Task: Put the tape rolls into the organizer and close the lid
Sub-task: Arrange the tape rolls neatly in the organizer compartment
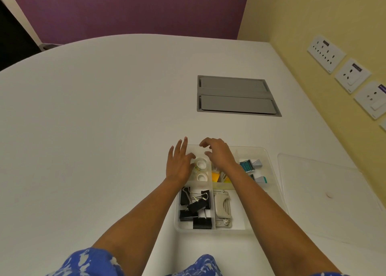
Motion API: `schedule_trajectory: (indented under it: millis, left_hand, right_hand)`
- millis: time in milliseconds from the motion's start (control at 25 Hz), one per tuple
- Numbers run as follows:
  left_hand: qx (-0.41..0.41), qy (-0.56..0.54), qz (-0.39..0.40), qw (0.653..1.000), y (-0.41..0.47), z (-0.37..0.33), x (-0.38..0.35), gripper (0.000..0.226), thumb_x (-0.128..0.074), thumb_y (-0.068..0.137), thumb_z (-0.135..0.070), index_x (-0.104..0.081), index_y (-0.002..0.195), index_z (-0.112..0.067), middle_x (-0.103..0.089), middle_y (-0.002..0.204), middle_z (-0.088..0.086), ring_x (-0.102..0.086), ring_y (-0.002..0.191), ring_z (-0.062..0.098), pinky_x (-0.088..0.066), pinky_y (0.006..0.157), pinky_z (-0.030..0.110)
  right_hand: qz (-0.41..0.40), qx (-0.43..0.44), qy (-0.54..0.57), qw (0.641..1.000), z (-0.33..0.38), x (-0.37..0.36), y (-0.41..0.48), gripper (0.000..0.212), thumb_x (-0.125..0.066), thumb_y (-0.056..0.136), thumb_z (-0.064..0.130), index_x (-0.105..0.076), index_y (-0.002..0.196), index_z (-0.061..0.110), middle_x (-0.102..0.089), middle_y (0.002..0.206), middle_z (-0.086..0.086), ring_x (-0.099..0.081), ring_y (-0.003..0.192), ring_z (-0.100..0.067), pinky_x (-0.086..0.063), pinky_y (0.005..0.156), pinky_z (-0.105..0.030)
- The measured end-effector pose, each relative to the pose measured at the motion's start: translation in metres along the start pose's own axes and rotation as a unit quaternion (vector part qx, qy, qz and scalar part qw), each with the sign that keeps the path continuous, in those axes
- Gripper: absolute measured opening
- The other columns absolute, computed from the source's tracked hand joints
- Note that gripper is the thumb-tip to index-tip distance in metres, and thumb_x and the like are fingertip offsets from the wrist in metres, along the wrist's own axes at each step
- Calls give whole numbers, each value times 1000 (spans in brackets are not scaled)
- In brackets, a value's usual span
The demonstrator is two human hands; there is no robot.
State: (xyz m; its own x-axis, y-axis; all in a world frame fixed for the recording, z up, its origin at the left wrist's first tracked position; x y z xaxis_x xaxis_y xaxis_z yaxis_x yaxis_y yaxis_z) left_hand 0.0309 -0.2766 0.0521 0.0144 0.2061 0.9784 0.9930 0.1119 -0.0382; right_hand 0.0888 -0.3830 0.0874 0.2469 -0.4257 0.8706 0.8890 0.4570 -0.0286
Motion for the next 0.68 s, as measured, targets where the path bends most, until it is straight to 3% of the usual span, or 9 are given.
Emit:
schedule_trajectory:
  millis: [320, 680]
  left_hand:
    - [5, 24, 39, 999, 5, -2, -4, 38, -49, 92, -49, -58, 125, -33, 8, 161, 3, 8, 149, 24, -1, 122, 44]
    - [4, 22, 42, 999, 5, -3, -10, 41, -45, 93, -49, -56, 129, -31, 5, 162, 4, 7, 149, 24, -1, 121, 43]
  right_hand:
    - [4, -28, 4, 1000, -14, -3, -1, 26, -60, 89, 4, -68, 111, 15, -69, 115, -8, -60, 107, -24, -49, 91, -34]
    - [83, 34, -209, 974, -2, -30, 1, 32, -60, 91, 25, -62, 123, 19, -62, 127, -6, -49, 118, -27, -38, 97, -37]
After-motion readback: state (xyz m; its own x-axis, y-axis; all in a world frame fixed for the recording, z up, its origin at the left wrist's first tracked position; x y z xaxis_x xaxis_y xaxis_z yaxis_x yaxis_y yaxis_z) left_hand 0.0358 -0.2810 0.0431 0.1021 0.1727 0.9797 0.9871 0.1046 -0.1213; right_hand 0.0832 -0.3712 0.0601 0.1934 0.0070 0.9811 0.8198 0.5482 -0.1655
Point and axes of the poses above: each hand's wrist, its own y-axis towards the middle knuckle, its own x-axis out of the back of the hand, z = x × y, the point moved 8 cm from there along y, towards the middle knuckle
